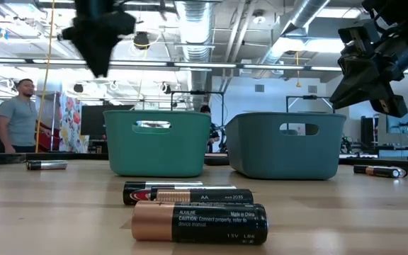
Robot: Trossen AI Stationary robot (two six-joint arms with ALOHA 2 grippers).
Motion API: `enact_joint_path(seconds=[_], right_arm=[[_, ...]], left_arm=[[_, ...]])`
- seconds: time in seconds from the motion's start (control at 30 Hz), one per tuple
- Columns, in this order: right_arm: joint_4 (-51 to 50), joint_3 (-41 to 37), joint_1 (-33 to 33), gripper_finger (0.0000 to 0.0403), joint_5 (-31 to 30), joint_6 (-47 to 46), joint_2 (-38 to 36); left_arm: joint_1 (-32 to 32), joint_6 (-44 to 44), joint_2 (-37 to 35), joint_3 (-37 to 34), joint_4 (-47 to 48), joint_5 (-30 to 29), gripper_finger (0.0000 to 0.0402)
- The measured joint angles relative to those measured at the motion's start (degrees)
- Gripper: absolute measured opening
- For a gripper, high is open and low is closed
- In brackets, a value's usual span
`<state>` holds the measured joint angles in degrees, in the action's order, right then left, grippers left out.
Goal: Sort batteries
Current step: Put the silver and black battery into the green bin
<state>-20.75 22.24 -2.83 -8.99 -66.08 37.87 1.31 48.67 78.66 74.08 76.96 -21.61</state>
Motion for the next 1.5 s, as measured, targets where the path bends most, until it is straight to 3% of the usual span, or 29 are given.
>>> enact_joint_path(seconds=[0.1, 0.23, 0.47, 0.87, 1.5], right_arm=[[0.00, 0.00, 0.02, 0.0071, 0.00, -1.20, 0.00], [-0.01, 0.00, 0.00, 0.0071, 0.00, -2.86, 0.00], [0.03, 0.00, 0.02, 0.0071, 0.00, -3.01, 0.00], [0.02, 0.00, 0.00, 0.0071, 0.00, -3.06, 0.00], [0.02, 0.00, 0.02, 0.0071, -0.02, -3.04, 0.00]], left_arm=[[-1.62, 4.21, -5.16, -8.29, -3.43, 0.83, 0.0143], [-3.97, 9.04, -10.03, -18.39, -13.10, 6.80, 0.0144], [-6.51, 10.66, -9.22, -27.45, -23.79, 9.39, 0.0144], [-6.50, 8.36, -2.44, -31.87, -28.35, 9.47, 0.0144], [-6.49, 5.55, 4.78, -31.86, -30.32, 11.41, 0.0144]])
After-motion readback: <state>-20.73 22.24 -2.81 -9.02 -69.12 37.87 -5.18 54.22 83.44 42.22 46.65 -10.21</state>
